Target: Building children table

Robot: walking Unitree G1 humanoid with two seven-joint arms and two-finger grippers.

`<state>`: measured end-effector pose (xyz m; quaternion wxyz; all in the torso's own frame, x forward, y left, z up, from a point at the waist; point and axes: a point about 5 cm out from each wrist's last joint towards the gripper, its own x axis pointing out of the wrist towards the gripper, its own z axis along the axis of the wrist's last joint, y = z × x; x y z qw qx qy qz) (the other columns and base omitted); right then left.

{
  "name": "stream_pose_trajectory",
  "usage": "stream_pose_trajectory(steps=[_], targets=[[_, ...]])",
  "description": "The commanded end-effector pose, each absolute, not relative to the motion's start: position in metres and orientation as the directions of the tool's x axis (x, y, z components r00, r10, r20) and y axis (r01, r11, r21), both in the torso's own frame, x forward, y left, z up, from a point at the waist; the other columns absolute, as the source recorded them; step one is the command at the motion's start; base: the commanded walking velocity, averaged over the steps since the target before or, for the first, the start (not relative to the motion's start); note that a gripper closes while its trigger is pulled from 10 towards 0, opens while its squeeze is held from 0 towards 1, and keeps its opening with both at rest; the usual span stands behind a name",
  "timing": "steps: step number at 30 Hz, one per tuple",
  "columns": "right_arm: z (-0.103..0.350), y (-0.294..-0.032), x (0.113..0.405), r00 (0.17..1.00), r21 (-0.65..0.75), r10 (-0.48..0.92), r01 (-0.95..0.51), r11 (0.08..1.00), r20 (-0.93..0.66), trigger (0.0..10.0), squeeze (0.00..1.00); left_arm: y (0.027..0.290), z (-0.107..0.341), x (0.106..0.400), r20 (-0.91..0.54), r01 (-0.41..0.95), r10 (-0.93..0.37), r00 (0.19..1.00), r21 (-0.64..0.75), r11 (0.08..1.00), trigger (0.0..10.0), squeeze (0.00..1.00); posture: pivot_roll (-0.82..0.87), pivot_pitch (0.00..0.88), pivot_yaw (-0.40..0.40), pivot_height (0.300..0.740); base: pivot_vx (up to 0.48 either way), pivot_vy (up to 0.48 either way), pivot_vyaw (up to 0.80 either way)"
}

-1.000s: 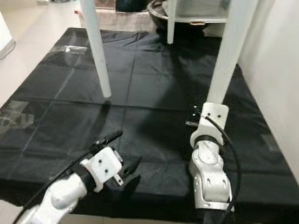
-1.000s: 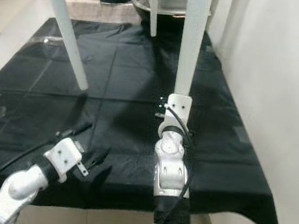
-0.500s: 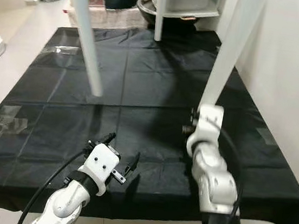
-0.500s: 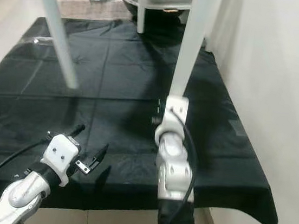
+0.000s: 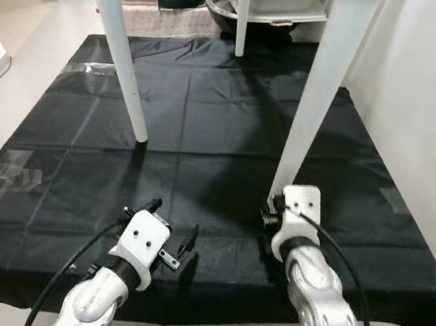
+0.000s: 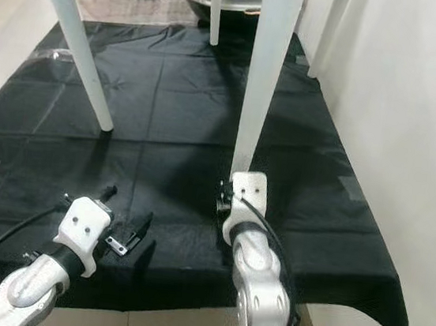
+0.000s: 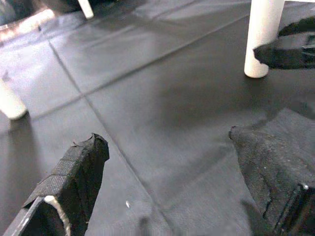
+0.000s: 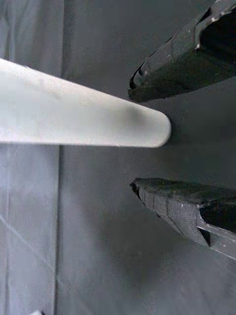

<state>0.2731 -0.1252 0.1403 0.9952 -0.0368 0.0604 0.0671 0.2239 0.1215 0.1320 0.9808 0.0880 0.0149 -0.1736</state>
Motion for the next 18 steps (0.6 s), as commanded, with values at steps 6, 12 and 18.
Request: stream_pose_trajectory(steps=[6, 12, 18], targets=[[0.142, -0.126, 0.253, 0.984, -0.048, 0.168, -0.171, 0.984, -0.062, 10.0, 0.00, 0.121, 0.125, 0.211, -0.120, 0.343, -0.332, 0.936, 0.089, 0.935, 10.0, 0.00, 0.07, 0.123, 0.009, 0.740, 0.000, 0.000, 0.00], [0.135, -0.124, 0.245, 0.973, -0.032, 0.223, -0.225, 0.974, -0.064, 10.0, 0.00, 0.120, 0.121, 0.205, -0.132, 0.332, -0.322, 0.938, 0.061, 0.941, 10.0, 0.00, 0.06, 0.098, 0.000, 0.740, 0.000, 0.000, 0.00], [0.127, -0.120, 0.243, 0.964, -0.007, 0.253, -0.255, 0.967, -0.084, 10.0, 0.00, 0.120, 0.115, 0.205, -0.142, 0.320, -0.311, 0.940, 0.045, 0.946, 10.0, 0.00, 0.05, 0.080, -0.006, 0.740, 0.000, 0.000, 0.00]])
